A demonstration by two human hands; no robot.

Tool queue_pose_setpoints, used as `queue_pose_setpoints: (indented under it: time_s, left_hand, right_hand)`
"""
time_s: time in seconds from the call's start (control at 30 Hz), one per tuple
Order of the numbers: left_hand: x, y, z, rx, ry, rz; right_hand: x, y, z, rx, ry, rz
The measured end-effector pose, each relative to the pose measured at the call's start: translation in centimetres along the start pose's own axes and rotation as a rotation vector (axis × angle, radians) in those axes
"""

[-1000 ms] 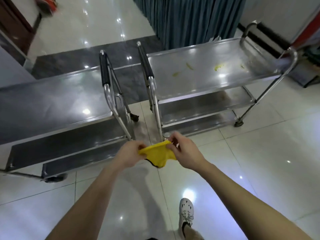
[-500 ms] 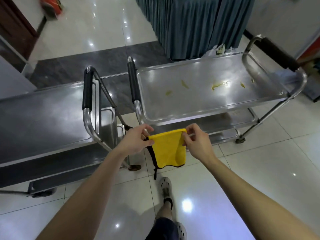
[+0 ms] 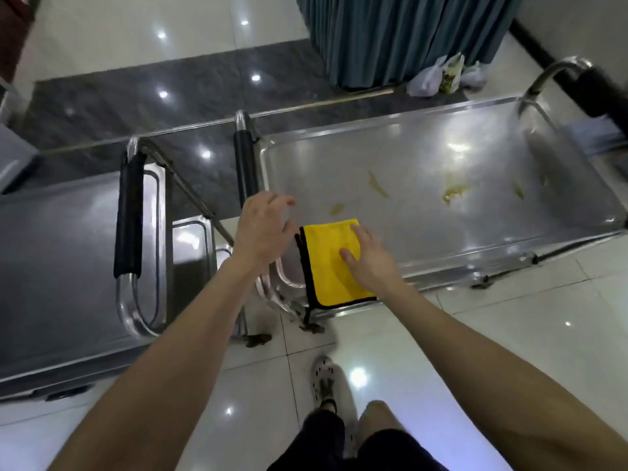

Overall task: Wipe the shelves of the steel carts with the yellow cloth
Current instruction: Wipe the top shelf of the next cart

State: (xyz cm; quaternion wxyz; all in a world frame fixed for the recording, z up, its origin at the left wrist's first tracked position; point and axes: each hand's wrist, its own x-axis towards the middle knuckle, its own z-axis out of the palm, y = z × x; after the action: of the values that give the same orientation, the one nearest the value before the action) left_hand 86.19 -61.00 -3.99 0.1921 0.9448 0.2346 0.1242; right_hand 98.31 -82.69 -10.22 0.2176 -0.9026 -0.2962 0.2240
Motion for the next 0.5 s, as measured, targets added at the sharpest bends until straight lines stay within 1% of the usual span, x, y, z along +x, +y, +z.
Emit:
queue_pose_setpoints:
  time_s: [0.07,0.13,0.2,0.3,0.33,0.4,0.5]
  left_hand:
    - [1.2,-0.9,0.5,0.027,0.061,-0.074]
    - [2.5,-1.7,0.9,0.047,0.122,-0.167]
    - [3.8,-2.5,1.3,0.076,0.141,-0.291]
    - [5.5,-3.2,1.6,-0.05,0.018,-0.496]
    - [5.7,-3.3,1.8,-0.068,-0.018,-0.537]
    - [5.6,-3.1,1.9,-0.049,-0.041,-0.558]
    - [5.5,-2.6,1.6,-0.034,-0.009,-0.557]
  right_hand:
    - [-0.8,0.9,3.0,-0.253,-0.046,-0.11]
    - [-1.2,1.6,5.1,-0.388,-0.065,-0.188]
    - [-0.5,1.9,6.1,-0.418,-0.051,-0.209]
    - [0.7,1.7,7.2,-0.422,0.021,-0.244]
    - [0.9,1.6,7.6,-0.415,0.049,-0.265]
    - [1.1,1.5,8.3,-0.392,0.087,-0.313]
    - [1.5,1.7,8.4,-0.373,0.1,-0.373]
